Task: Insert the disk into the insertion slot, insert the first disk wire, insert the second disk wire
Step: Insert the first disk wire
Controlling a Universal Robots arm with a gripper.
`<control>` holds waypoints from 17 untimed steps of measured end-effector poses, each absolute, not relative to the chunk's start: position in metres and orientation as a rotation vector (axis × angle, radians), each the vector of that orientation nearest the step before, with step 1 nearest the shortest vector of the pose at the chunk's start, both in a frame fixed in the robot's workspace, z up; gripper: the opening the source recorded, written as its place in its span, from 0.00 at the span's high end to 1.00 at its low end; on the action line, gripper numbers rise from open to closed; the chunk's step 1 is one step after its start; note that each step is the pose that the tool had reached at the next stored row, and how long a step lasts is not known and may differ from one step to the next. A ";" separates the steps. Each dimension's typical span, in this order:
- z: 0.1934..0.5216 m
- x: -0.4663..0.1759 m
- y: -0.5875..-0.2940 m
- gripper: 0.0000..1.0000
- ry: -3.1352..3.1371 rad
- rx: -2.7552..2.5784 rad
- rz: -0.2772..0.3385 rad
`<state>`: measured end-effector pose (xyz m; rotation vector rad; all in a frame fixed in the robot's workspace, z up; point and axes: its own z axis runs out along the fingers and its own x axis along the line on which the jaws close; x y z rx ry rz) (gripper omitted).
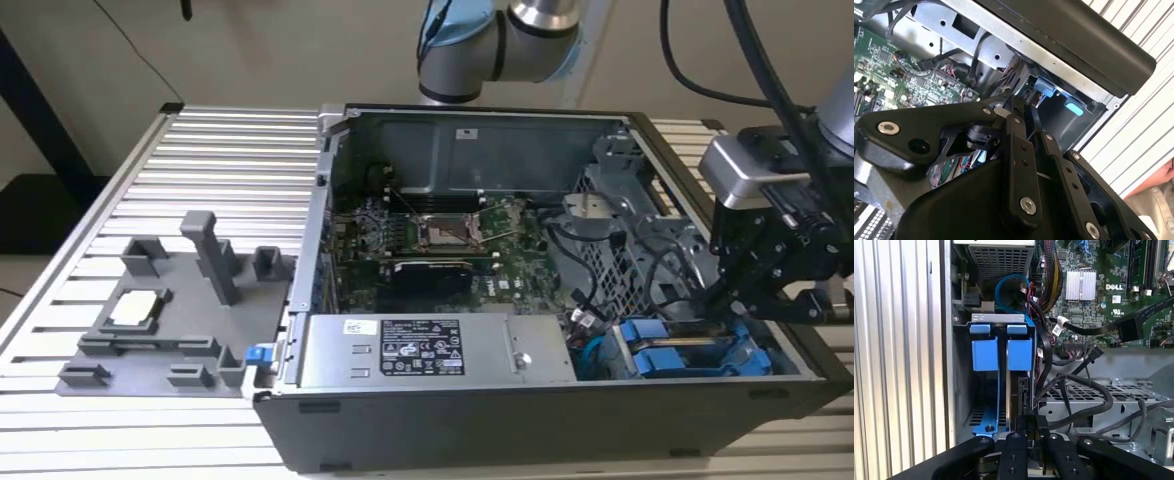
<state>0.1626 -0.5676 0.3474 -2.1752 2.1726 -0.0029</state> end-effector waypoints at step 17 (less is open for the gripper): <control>0.343 0.165 -0.568 0.81 2.186 -2.191 -0.036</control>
